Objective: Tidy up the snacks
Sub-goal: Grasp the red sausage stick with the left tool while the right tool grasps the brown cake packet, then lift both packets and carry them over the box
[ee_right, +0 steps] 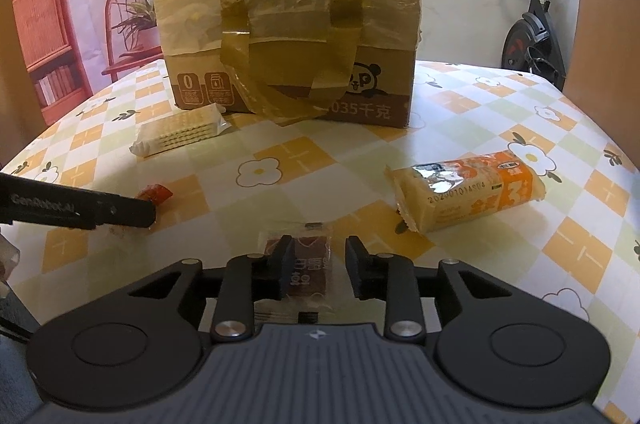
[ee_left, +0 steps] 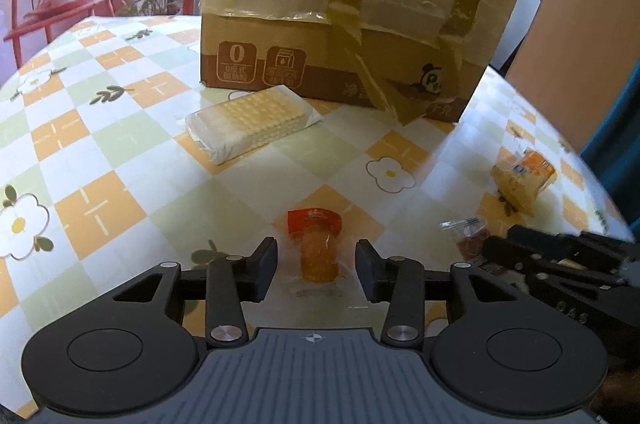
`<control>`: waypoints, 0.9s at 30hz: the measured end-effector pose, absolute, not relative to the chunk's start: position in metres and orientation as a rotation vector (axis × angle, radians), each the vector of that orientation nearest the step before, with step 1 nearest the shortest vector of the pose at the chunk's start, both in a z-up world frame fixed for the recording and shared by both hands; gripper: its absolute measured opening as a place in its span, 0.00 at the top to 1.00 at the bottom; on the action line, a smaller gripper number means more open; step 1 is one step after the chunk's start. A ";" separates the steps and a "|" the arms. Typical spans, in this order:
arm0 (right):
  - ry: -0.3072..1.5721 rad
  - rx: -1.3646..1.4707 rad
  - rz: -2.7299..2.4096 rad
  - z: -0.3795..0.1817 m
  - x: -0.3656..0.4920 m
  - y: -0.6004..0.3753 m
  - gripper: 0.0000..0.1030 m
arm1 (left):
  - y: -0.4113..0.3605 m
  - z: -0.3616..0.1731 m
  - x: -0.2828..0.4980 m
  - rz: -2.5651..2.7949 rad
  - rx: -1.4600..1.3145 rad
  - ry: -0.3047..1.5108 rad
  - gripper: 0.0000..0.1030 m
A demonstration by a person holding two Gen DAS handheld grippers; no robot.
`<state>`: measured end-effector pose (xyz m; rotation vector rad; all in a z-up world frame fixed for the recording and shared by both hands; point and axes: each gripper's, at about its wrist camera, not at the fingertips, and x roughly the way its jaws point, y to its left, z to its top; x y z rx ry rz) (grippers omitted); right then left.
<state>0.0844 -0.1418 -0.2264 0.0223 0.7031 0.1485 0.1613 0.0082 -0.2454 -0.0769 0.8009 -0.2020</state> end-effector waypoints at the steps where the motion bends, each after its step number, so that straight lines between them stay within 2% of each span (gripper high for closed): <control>1: 0.702 0.019 0.147 -0.226 0.084 -0.141 0.68 | 0.006 -0.246 0.161 -0.200 -0.053 0.797 0.58; 6: 0.702 -0.004 0.177 -0.226 0.083 -0.135 0.61 | 0.012 -0.246 0.161 -0.191 -0.077 0.785 0.66; 17: 0.726 -0.034 0.197 -0.232 0.087 -0.127 0.44 | 0.018 -0.237 0.156 -0.197 -0.113 0.725 0.67; 20: 0.726 -0.058 0.196 -0.233 0.087 -0.122 0.44 | 0.023 -0.236 0.156 -0.191 -0.133 0.720 0.67; 25: 0.717 -0.043 0.184 -0.233 0.089 -0.125 0.58 | 0.030 -0.233 0.158 -0.179 -0.158 0.711 0.67; 27: 0.716 -0.031 0.185 -0.232 0.089 -0.127 0.59 | 0.031 -0.232 0.160 -0.179 -0.162 0.718 0.67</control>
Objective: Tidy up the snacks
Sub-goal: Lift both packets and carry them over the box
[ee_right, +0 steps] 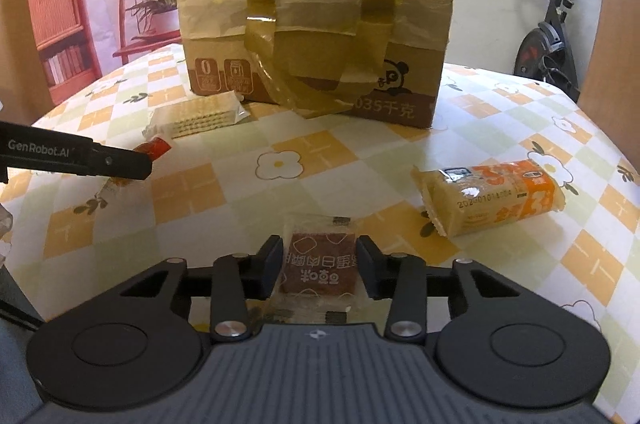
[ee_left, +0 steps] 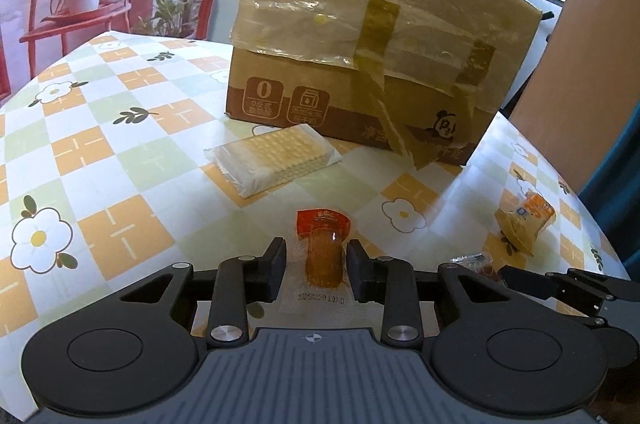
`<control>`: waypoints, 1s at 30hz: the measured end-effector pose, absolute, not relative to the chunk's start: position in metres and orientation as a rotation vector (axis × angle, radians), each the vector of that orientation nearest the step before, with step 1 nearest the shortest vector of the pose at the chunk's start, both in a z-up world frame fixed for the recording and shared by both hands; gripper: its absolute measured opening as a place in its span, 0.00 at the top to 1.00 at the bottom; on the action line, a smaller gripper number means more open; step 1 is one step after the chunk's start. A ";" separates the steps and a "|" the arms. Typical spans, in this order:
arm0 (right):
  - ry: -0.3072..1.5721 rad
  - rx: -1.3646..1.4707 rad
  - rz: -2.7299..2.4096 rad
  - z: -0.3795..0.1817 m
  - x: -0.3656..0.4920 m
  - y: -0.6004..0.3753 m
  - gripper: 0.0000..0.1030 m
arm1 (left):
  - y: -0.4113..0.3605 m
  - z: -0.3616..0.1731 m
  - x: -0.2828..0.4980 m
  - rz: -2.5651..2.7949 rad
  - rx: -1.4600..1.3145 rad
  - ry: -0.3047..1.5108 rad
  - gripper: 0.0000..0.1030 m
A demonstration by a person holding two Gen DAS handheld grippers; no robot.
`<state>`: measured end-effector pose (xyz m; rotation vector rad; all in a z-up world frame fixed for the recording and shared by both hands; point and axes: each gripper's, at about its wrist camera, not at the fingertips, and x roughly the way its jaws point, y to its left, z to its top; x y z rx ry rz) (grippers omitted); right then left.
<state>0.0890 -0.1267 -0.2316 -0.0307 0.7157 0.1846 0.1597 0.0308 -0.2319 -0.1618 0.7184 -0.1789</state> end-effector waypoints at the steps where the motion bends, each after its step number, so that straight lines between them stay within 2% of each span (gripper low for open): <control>1: 0.714 -0.029 0.188 -0.231 0.088 -0.127 0.59 | 0.030 -0.232 0.161 -0.183 -0.161 0.722 0.67; 15: 0.640 0.000 0.194 -0.207 0.092 -0.133 0.59 | 0.034 -0.203 0.165 -0.209 -0.143 0.655 0.67; 30: 0.481 0.006 0.194 -0.131 0.121 -0.143 0.59 | 0.033 -0.134 0.176 -0.224 -0.100 0.500 0.66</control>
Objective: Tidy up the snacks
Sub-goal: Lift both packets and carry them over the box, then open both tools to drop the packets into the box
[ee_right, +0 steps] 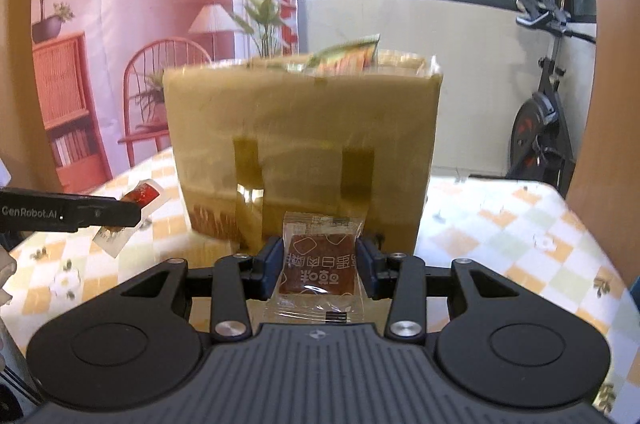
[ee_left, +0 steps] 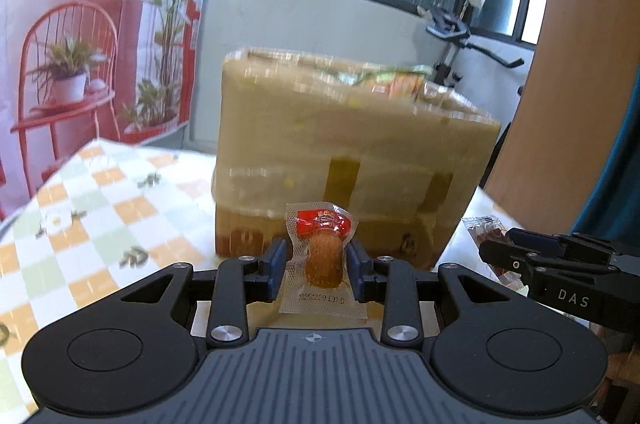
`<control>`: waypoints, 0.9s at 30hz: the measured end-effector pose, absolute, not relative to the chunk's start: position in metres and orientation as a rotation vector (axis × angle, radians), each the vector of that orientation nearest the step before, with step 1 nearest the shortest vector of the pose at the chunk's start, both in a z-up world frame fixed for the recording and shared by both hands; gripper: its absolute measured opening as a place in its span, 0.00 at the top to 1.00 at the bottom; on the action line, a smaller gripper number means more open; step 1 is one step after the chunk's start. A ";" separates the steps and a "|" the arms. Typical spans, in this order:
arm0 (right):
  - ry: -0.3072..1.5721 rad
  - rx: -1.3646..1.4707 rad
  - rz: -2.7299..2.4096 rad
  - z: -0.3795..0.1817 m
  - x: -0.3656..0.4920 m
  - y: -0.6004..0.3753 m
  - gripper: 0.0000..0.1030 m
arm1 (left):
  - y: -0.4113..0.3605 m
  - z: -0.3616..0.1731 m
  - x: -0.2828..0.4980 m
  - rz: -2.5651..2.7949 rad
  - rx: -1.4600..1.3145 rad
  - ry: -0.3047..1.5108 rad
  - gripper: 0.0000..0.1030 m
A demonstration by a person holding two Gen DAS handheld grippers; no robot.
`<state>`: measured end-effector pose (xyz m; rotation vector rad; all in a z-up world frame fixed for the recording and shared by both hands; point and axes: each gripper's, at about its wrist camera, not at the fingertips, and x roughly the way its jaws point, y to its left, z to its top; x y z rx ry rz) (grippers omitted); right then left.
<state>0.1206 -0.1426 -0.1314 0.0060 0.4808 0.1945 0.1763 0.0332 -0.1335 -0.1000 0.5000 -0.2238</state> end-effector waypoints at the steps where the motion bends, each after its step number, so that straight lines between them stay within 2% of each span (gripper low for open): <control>1: 0.473 0.004 0.194 -0.127 0.122 -0.143 0.59 | 0.033 -0.128 0.178 -0.226 -0.098 0.488 0.66; 14: 0.327 -0.011 0.212 -0.062 0.139 -0.150 0.59 | 0.031 -0.074 0.193 -0.233 -0.097 0.335 0.66; 27: 0.265 -0.021 0.218 -0.033 0.190 -0.152 0.59 | 0.033 -0.051 0.245 -0.220 -0.111 0.311 0.66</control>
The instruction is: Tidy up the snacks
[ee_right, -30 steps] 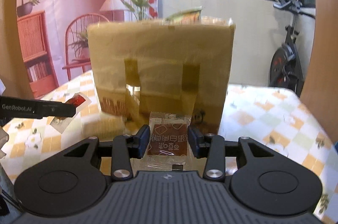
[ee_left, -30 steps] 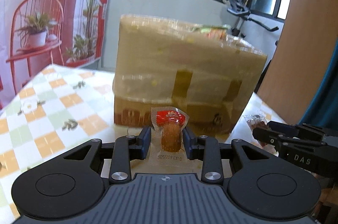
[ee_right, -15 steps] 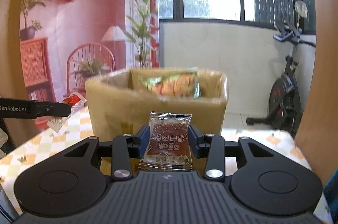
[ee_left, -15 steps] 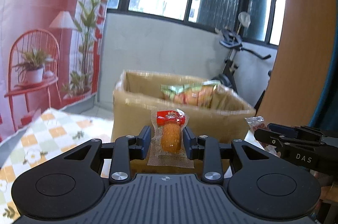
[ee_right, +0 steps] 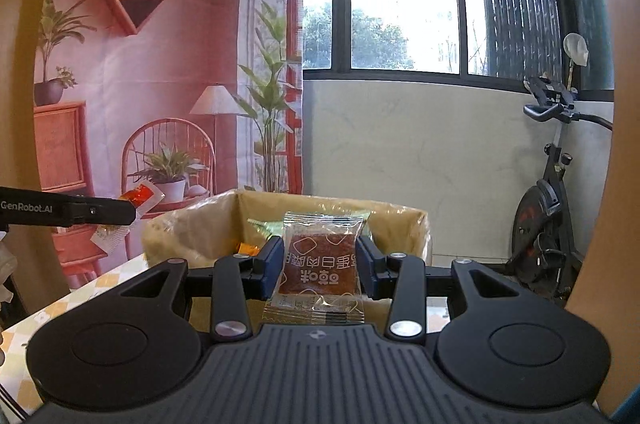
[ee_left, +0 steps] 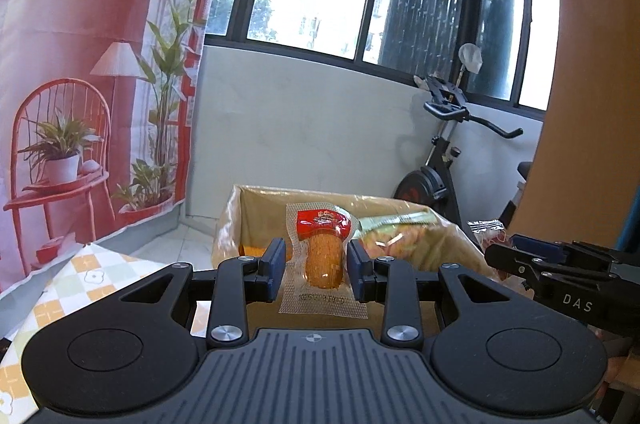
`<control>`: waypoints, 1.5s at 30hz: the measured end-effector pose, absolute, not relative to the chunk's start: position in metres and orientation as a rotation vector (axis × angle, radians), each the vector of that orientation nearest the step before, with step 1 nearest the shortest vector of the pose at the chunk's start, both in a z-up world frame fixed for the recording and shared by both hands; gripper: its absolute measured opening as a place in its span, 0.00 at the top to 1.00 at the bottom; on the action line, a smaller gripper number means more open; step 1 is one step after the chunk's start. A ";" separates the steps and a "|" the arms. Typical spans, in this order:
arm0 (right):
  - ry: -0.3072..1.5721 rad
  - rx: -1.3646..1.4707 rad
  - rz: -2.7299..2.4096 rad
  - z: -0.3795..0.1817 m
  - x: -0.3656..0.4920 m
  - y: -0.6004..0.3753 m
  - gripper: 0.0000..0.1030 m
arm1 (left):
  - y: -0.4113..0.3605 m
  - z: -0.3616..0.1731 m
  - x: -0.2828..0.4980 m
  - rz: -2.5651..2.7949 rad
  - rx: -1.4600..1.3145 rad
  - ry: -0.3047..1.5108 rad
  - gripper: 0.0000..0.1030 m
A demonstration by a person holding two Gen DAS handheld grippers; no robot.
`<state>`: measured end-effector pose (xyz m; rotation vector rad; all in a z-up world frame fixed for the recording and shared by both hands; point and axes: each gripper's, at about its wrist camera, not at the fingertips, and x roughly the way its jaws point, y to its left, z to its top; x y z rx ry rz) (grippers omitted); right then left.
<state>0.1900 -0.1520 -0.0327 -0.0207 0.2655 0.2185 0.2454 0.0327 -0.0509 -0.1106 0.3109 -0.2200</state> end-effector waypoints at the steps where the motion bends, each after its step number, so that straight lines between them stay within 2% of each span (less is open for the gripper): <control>1: 0.263 -0.023 0.219 -0.032 0.194 -0.152 0.59 | 0.032 -0.050 0.249 -0.219 -0.107 0.310 0.66; 16: 0.324 0.028 0.195 -0.046 0.272 -0.159 0.59 | 0.028 -0.056 0.322 -0.218 -0.050 0.381 0.66; 29: 0.411 0.031 0.173 -0.068 0.290 -0.163 0.58 | 0.035 -0.071 0.337 -0.230 -0.032 0.475 0.64; 32: 0.425 0.045 0.158 -0.071 0.289 -0.166 0.54 | 0.032 -0.070 0.336 -0.246 -0.027 0.479 0.50; 34: 0.431 0.046 0.147 -0.071 0.287 -0.169 0.51 | 0.031 -0.068 0.333 -0.245 -0.024 0.473 0.36; 42: 0.436 0.032 0.130 -0.065 0.267 -0.172 0.46 | 0.035 -0.059 0.321 -0.232 -0.027 0.461 0.32; 45: 0.432 0.034 0.124 -0.062 0.258 -0.172 0.46 | 0.038 -0.056 0.313 -0.225 -0.028 0.452 0.28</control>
